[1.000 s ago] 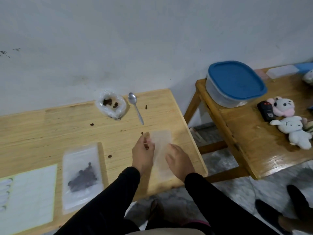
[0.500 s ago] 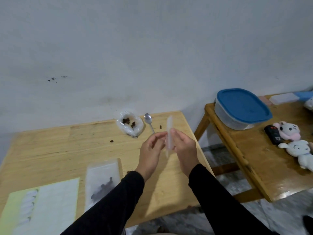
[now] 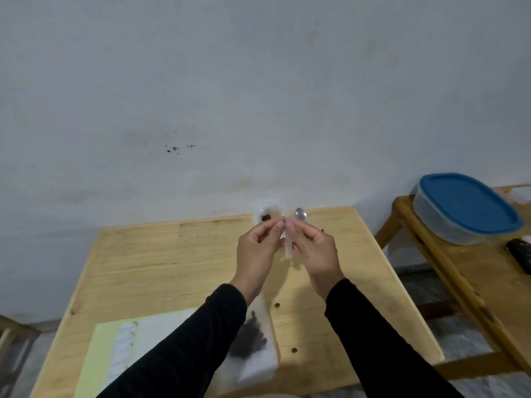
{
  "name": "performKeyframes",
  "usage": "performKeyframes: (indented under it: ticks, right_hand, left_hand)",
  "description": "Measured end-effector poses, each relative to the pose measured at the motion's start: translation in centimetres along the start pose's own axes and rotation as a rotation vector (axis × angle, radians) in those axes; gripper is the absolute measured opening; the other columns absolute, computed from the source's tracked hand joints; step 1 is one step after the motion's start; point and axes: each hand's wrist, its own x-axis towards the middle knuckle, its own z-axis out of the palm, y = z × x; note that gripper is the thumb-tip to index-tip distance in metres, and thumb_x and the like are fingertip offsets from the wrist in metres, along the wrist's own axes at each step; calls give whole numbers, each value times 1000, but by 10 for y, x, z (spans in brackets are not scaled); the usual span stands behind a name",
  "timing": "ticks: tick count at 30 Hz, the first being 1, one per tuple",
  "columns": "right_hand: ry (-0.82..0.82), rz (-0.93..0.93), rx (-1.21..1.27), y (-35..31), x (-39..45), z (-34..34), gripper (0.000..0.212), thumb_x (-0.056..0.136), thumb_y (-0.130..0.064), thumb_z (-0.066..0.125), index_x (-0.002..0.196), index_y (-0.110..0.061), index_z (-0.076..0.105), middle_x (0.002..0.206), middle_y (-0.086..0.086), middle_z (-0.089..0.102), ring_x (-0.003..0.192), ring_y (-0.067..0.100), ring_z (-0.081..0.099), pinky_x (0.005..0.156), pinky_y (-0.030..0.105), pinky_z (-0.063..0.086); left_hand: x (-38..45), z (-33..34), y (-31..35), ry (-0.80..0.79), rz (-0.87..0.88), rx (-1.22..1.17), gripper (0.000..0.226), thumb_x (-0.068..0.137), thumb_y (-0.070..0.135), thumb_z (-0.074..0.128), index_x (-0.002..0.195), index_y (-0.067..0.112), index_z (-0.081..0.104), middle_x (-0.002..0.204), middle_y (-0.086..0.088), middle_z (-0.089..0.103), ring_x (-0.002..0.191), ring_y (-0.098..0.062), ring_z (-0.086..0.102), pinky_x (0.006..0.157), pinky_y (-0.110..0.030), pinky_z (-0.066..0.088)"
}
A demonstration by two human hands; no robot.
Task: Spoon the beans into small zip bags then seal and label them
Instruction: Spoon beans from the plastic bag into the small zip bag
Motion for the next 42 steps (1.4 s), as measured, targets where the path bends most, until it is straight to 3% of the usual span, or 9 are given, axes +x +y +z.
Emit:
performKeyframes:
  ticks: [7, 12, 18, 23, 29, 33, 35, 38, 42]
  right_hand:
    - [-90, -71, -145, 8, 0, 31, 24, 93, -25, 57, 110, -15, 70, 113, -1, 68, 108, 10, 63, 97, 28, 48]
    - [-90, -179, -346, 8, 12, 36, 17, 91, -15, 60, 102, -14, 73, 104, -3, 69, 102, 6, 62, 87, 18, 49]
    - [-43, -216, -497, -2, 30, 25, 8, 89, -13, 61, 87, -15, 68, 80, -4, 69, 77, 0, 63, 69, 6, 45]
    - [-85, -298, -570, -8, 43, 16, 16, 89, -4, 55, 78, -15, 58, 65, -7, 57, 59, 4, 55, 56, 12, 43]
    - [69, -306, -683, 0, 70, -4, 33, 86, 3, 52, 77, -21, 73, 80, 1, 59, 80, 21, 60, 79, 36, 48]
    - [-125, -311, -870, -2, 80, -5, 26, 87, -5, 54, 93, -19, 75, 84, -1, 61, 79, 18, 60, 93, 49, 44]
    - [-203, -262, -885, -7, 83, -5, 22, 87, -10, 58, 98, -20, 74, 85, -4, 61, 73, 7, 58, 94, 38, 44]
    - [-259, -197, -890, -13, 86, -6, 18, 86, -11, 62, 100, -16, 74, 87, -6, 60, 70, -3, 53, 74, 10, 41]
    - [-264, -185, -911, -13, 87, -8, 18, 89, -13, 61, 101, -15, 73, 98, 0, 65, 78, 4, 57, 74, 7, 41]
  left_hand:
    - [3, -32, 11, 41, -50, -123, 25, 86, 28, 66, 99, 7, 71, 100, -8, 72, 99, -18, 68, 87, -32, 54]
    - [13, -34, 9, 146, -63, -67, 26, 81, 25, 73, 102, 10, 70, 73, 8, 69, 82, -12, 67, 78, -29, 56]
    - [25, -23, 5, 232, -5, 133, 25, 84, 21, 71, 107, 11, 71, 91, -1, 74, 84, -11, 70, 75, -29, 58]
    - [36, -6, 6, 292, 42, 249, 13, 85, 15, 69, 97, 13, 73, 78, -4, 72, 72, -9, 69, 72, -29, 59]
    - [48, -3, 3, 321, 140, 498, 13, 86, 16, 65, 94, 18, 75, 68, 7, 67, 71, -12, 68, 70, -18, 54]
    - [50, -2, 2, 292, 185, 600, 11, 86, 16, 66, 94, 19, 73, 67, 9, 67, 66, -4, 64, 68, -9, 48]
    - [51, -4, 2, 269, 180, 615, 11, 86, 17, 67, 96, 18, 73, 66, 12, 66, 64, -2, 63, 65, -11, 48]
    - [52, -9, -1, 232, 158, 602, 17, 86, 19, 67, 102, 17, 72, 72, 13, 67, 65, 5, 61, 65, -12, 48]
    - [47, -17, -7, 113, 177, 536, 30, 86, 19, 68, 115, 27, 65, 103, 8, 70, 87, 9, 62, 77, -15, 50]
